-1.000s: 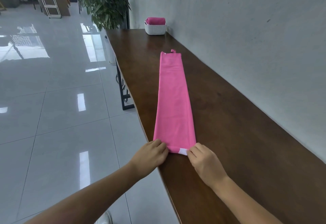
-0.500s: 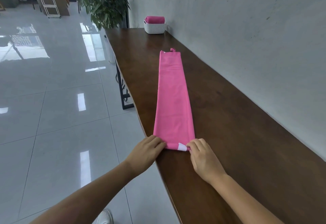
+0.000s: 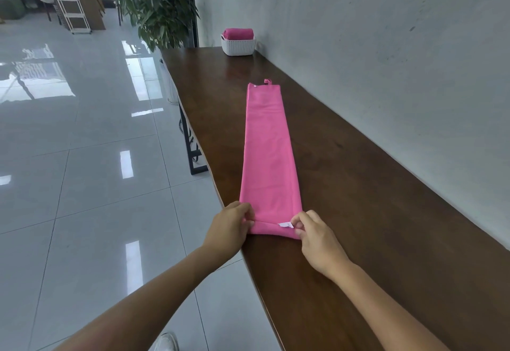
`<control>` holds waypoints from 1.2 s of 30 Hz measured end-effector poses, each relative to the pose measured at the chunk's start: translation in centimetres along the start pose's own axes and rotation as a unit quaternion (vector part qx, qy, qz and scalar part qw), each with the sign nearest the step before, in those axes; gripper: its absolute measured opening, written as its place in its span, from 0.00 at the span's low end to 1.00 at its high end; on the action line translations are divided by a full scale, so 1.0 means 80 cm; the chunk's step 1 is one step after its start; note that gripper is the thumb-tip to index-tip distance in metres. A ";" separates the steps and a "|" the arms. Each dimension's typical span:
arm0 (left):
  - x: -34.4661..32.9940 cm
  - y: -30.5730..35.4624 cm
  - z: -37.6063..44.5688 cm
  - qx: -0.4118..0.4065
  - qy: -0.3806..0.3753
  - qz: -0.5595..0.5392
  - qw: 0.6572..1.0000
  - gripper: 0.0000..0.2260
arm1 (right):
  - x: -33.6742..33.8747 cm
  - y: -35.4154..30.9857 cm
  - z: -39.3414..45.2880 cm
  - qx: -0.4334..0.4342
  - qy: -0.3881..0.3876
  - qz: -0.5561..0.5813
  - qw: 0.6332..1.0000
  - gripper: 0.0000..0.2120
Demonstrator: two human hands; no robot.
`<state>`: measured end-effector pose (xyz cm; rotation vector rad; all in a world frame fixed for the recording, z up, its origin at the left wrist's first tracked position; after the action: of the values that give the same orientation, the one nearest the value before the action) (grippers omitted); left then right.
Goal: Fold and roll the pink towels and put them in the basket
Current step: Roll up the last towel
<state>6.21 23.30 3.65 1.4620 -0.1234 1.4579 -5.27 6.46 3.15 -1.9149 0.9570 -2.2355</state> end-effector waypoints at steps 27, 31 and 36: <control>0.010 -0.016 -0.018 0.042 0.038 -0.036 0.998 0.04 | -0.009 0.005 -0.005 -0.031 0.029 -0.036 0.998 0.05; 0.015 -0.024 -0.018 0.094 0.039 -0.051 0.993 0.09 | -0.008 0.018 -0.003 -0.131 -0.017 0.040 0.990 0.06; 0.024 0.004 -0.005 -0.017 0.041 0.139 0.989 0.09 | 0.022 -0.006 -0.006 -0.060 0.111 -0.024 0.992 0.06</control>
<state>6.23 24.50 5.23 1.3958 -0.3114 1.7297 -5.93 6.31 4.88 -1.7781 1.1074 -2.5156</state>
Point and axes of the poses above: each hand's wrist, its own z-axis towards the middle knuckle, its own x-axis out of the back of the hand, y = z × x, the point moved 9 cm from there along z, towards the middle knuckle, and after that the axes turned 6 degrees about -x, right-handed, at the moved point
